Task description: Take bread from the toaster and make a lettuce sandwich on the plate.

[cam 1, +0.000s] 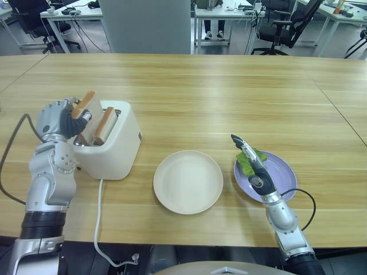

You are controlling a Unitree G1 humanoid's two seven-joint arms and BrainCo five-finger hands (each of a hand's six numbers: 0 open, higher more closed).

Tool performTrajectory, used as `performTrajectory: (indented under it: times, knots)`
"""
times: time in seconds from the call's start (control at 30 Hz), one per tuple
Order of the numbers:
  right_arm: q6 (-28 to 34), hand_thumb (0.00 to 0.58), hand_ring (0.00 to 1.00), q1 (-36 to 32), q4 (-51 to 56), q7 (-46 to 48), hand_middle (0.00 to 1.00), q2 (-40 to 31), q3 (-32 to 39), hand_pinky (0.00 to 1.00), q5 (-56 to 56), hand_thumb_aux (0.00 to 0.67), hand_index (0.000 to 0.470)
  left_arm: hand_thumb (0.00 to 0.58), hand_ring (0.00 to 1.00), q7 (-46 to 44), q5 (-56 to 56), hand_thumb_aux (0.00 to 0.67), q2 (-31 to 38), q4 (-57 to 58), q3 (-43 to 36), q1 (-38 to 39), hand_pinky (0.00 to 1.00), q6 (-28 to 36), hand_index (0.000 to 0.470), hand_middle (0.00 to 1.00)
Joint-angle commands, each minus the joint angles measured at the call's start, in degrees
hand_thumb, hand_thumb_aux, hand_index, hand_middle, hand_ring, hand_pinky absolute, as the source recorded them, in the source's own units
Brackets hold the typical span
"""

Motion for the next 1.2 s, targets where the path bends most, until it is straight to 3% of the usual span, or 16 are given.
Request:
performTrajectory:
  times: [0.03,0.13,0.3,0.47,0.7,0.93,0.97,1.0,1.03,1.07,1.1,1.13,1.17,1.2]
  knots:
    - [2.3,0.0,0.0,0.3,-1.6,-4.2,0.0,-1.1,-3.1,0.0,-7.2,0.0,0.0,0.58,1.0,1.8,-3.0,0.67,-0.7,-2.1,2.9,-0.9,1.0,-1.5,0.46,1.0]
    - [7.8,0.0,0.0,0.2,-3.9,-9.6,0.0,-2.8,-5.0,0.0,-18.2,0.0,0.0,0.58,1.0,1.8,-6.7,0.67,-1.2,-2.0,5.2,-1.9,1.0,-2.8,0.46,1.0]
    - [22.9,0.0,0.0,-0.5,-2.9,-15.1,0.0,-8.3,-5.1,0.0,-34.7,0.0,0.0,0.58,1.0,2.8,-11.3,0.67,-0.6,-4.5,10.8,-2.1,1.0,-5.4,0.46,1.0]
    - [32.4,0.0,0.0,-0.6,0.5,-13.4,0.0,-13.0,-3.0,0.0,-39.5,0.0,0.0,0.58,1.0,0.9,-16.0,0.67,-0.9,-9.1,12.5,-3.2,1.0,-8.2,0.46,1.0]
    - [35.8,0.0,0.0,-2.0,3.9,-11.4,0.0,-17.9,0.7,0.0,-39.8,0.0,0.0,0.58,1.0,-6.0,-23.9,0.67,-4.2,-20.0,9.4,-4.3,1.0,-7.6,0.46,1.0]
    - [35.9,0.0,0.0,-3.8,7.7,-11.8,0.0,-20.8,4.1,0.0,-39.3,0.0,0.0,0.58,1.0,-13.7,-29.7,0.67,-8.7,-28.4,0.9,-5.8,1.0,-3.0,0.46,1.0]
    - [35.9,0.036,0.0,-4.0,8.1,-11.9,0.0,-21.0,4.5,0.0,-39.3,0.021,0.014,0.58,1.0,-14.5,-29.9,0.67,-9.1,-29.0,-0.2,-5.6,1.0,-2.5,0.46,1.0]
    - [36.0,0.036,0.0,-4.1,8.4,-12.1,0.0,-21.2,4.8,0.0,-39.3,0.021,0.014,0.58,1.0,-15.5,-30.2,0.67,-9.5,-29.6,-1.6,-5.3,1.0,-1.9,0.46,1.0]
    - [36.0,0.209,0.0,-4.2,8.7,-12.4,0.0,-21.4,5.1,0.0,-39.2,0.134,0.092,0.58,1.0,-16.5,-30.5,0.67,-9.8,-30.1,-2.9,-5.0,1.0,-1.5,0.46,1.0]
    - [36.1,0.297,0.0,-4.3,9.0,-12.6,0.0,-21.6,5.4,0.0,-39.1,0.202,0.139,0.58,1.0,-17.7,-30.7,0.67,-10.1,-30.5,-4.5,-4.5,1.0,-1.2,0.46,1.0]
    - [36.1,0.425,0.0,-4.3,9.1,-12.7,0.0,-21.8,5.6,0.0,-38.9,0.323,0.222,0.58,1.0,-18.9,-30.9,0.67,-10.3,-30.8,-6.0,-4.0,1.0,-0.9,0.46,1.0]
    - [36.1,0.425,0.0,-4.3,9.2,-12.7,0.0,-22.0,5.8,0.0,-38.8,0.323,0.222,0.58,1.0,-19.8,-30.7,0.67,-10.3,-31.0,-7.4,-3.4,1.0,-1.1,0.46,1.0]
    - [36.1,0.482,0.0,-4.3,9.2,-12.8,0.0,-22.2,5.9,0.0,-38.7,0.394,0.271,0.58,1.0,-20.9,-30.4,0.67,-10.3,-31.1,-8.9,-2.7,1.0,-1.3,0.46,1.0]
    - [36.1,0.563,0.0,-4.3,9.1,-12.8,0.0,-22.3,6.0,0.0,-38.6,0.554,0.381,0.58,1.0,-21.8,-30.2,0.67,-10.2,-31.0,-10.2,-1.9,1.0,-1.4,0.46,1.0]
